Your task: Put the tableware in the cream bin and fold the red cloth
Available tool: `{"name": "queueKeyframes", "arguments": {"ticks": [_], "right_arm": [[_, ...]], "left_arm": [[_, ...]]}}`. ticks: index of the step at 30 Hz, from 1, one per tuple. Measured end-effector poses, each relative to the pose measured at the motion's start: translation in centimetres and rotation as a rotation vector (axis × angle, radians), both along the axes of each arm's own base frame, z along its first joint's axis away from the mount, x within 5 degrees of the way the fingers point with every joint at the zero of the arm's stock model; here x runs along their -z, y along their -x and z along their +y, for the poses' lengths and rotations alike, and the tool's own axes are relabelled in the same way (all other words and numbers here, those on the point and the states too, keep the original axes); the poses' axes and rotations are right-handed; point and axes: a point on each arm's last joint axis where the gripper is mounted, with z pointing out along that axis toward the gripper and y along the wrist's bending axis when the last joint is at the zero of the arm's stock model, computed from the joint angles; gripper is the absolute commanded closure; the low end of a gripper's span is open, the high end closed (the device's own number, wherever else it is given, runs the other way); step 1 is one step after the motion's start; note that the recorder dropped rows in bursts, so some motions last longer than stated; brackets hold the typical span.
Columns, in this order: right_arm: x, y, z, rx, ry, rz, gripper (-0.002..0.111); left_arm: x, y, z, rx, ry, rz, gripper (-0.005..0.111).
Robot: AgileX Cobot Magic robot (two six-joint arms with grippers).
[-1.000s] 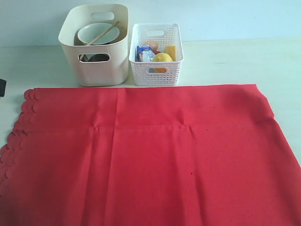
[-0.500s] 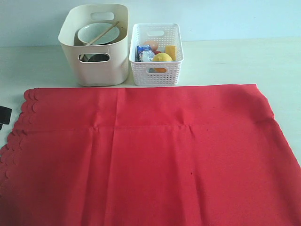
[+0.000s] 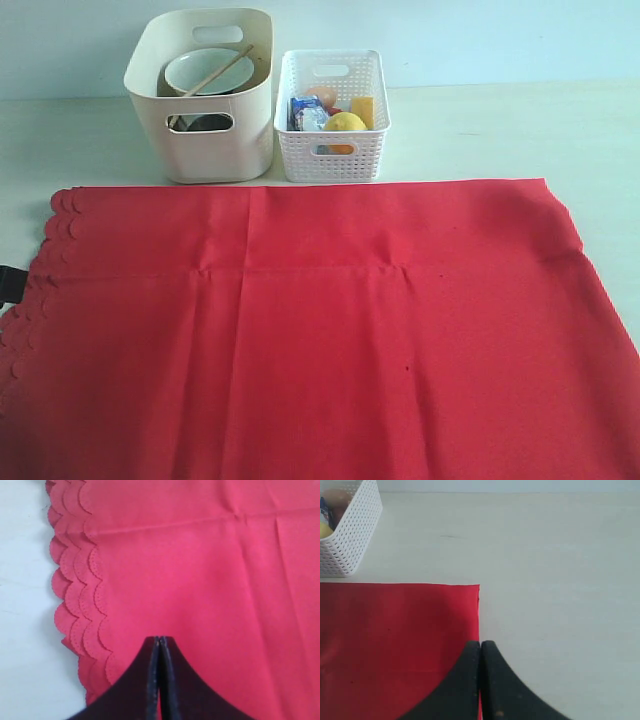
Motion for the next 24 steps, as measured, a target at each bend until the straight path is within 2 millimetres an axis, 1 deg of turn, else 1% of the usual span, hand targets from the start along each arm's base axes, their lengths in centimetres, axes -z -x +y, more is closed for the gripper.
{"name": "queueKeyframes", "arguments": {"ticks": [4, 5, 8, 10, 14, 16, 19, 21, 24], "right_arm": [[-0.1, -0.1, 0.0, 0.0, 0.0, -0.011, 0.108], [-0.1, -0.1, 0.0, 0.0, 0.0, -0.02, 0.108], [-0.2, -0.2, 0.0, 0.008, -0.011, -0.033, 0.108], [-0.1, -0.2, 0.0, 0.027, -0.044, -0.022, 0.108], [1.1, -0.2, 0.1, 0.047, -0.08, 0.095, 0.108], [1.9, -0.5, 0.2, 0.049, -0.082, 0.156, 0.108], [3.4, -1.0, 0.3, 0.05, -0.1, 0.246, 0.108], [4.3, -1.4, 1.2, -0.015, -0.091, 0.293, 0.108], [6.0, -1.9, 3.2, -0.132, -0.07, 0.379, 0.108]], "left_arm": [[0.0, 0.0, 0.0, 0.002, -0.001, 0.0, 0.079], [0.0, 0.0, 0.0, 0.002, -0.001, 0.0, 0.07], [0.0, 0.0, 0.0, 0.002, -0.001, 0.0, 0.052], [0.0, 0.0, 0.0, 0.002, -0.001, 0.002, 0.044], [0.3, 0.0, 0.0, 0.003, -0.01, 0.033, 0.045], [1.0, -0.4, -0.1, 0.003, -0.021, 0.072, 0.045], [2.7, -1.1, -0.4, 0.002, -0.043, 0.16, 0.045], [3.6, -1.6, -0.6, -0.01, -0.035, 0.2, 0.045], [4.7, -2.2, -1.1, -0.041, 0.002, 0.237, 0.045]]}}
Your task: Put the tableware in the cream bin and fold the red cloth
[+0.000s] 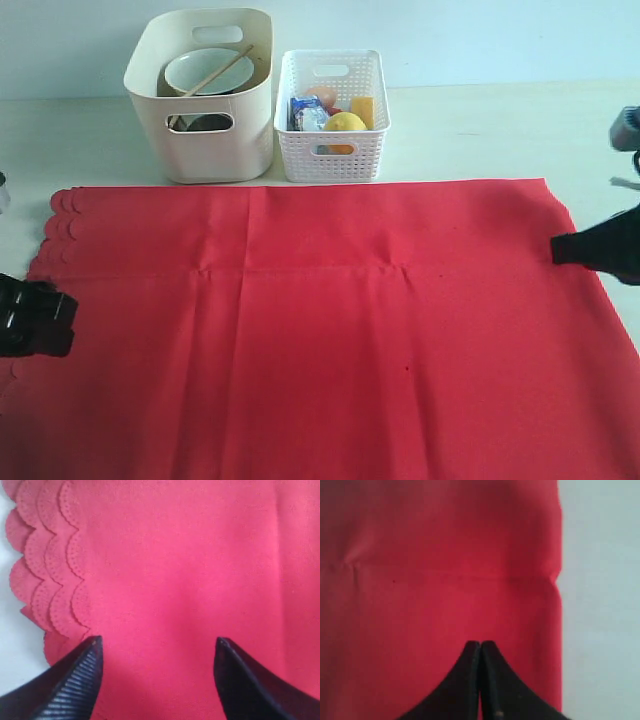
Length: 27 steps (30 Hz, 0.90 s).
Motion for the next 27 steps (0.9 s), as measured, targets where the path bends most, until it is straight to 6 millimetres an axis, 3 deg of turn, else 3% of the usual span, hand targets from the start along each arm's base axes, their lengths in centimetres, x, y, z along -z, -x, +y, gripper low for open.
{"name": "queueKeyframes", "arguments": {"ticks": [5, 10, 18, 27], "right_arm": [[2.6, -0.4, 1.8, -0.085, 0.019, 0.12, 0.108], [4.1, -1.1, 2.7, -0.127, 0.035, 0.203, 0.108], [6.0, -2.5, 3.2, -0.14, 0.056, 0.298, 0.108], [8.0, -3.6, 3.3, -0.144, 0.088, 0.361, 0.108]], "left_arm": [[1.2, -0.5, 0.1, -0.041, 0.023, 0.053, 0.045], [1.2, -1.2, 1.7, -0.123, 0.104, 0.054, 0.045], [1.0, -2.0, 5.2, -0.286, 0.177, 0.014, 0.045], [0.3, -3.2, 7.0, -0.35, 0.182, -0.025, 0.045]]}}
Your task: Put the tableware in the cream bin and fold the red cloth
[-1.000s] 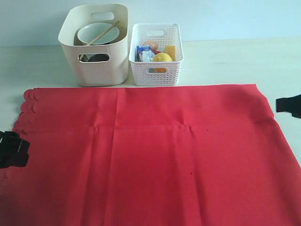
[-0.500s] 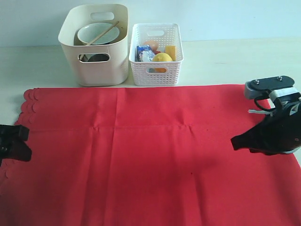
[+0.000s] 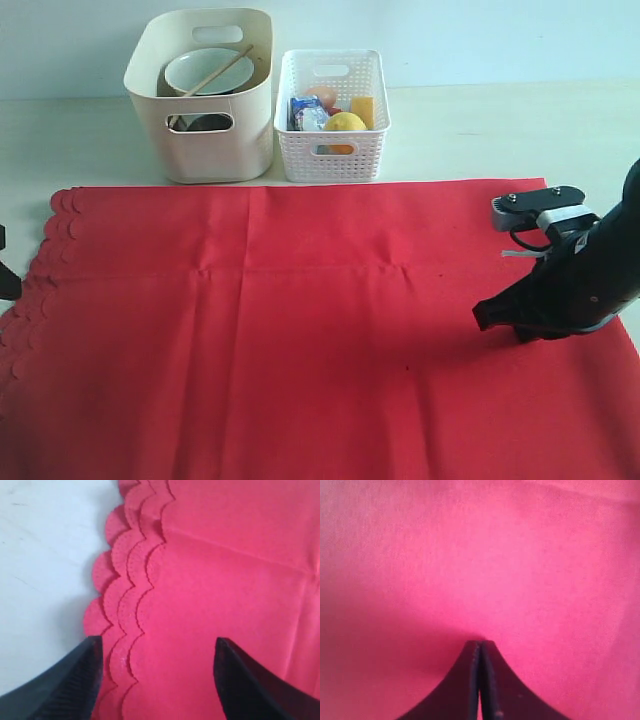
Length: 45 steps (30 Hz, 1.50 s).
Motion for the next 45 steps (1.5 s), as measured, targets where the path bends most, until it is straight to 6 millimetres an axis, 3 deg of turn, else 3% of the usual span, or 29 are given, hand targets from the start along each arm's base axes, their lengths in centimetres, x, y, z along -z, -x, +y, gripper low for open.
{"name": "queueKeyframes", "arguments": {"ticks": [8, 16, 26, 45], "right_arm": [[0.4, -0.8, -0.3, 0.046, 0.031, -0.032, 0.108], [0.4, -0.8, -0.3, 0.052, 0.032, -0.037, 0.108], [0.4, -0.8, -0.3, 0.052, 0.032, -0.039, 0.108], [0.4, -0.8, -0.3, 0.057, 0.029, -0.038, 0.108]], "left_arm": [[1.3, -2.0, 1.2, -0.004, 0.026, 0.082, 0.045], [4.0, -2.6, 0.8, 0.062, 0.086, 0.185, 0.045], [5.8, -2.7, 1.0, 0.088, 0.084, 0.237, 0.045], [6.2, -3.0, 1.4, 0.097, 0.033, 0.215, 0.045]]}}
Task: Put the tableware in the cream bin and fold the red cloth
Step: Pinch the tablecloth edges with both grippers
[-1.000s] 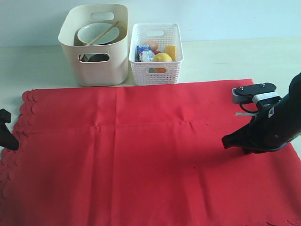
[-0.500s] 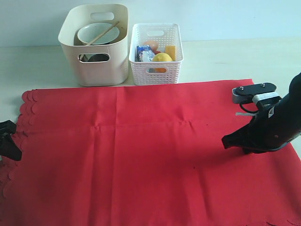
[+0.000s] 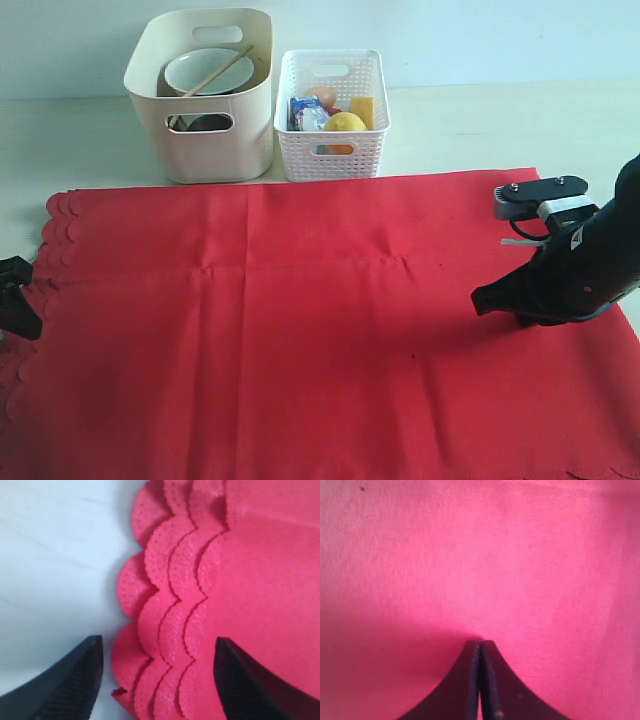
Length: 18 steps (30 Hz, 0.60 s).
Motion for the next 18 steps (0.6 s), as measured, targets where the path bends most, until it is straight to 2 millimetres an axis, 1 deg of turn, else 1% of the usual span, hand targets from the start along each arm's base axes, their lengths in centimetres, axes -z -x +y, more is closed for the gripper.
{"name": "queueKeyframes", "arguments": {"ticks": [15, 18], "right_arm": [[0.0, 0.0, 0.02, 0.006, -0.003, 0.001, 0.108], [-0.01, -0.02, 0.02, 0.006, -0.004, -0.002, 0.108]], "left_arm": [[-0.12, 0.05, -0.39, 0.032, 0.042, -0.004, 0.045], [0.6, 0.11, -0.58, 0.046, 0.073, 0.047, 0.045]]}}
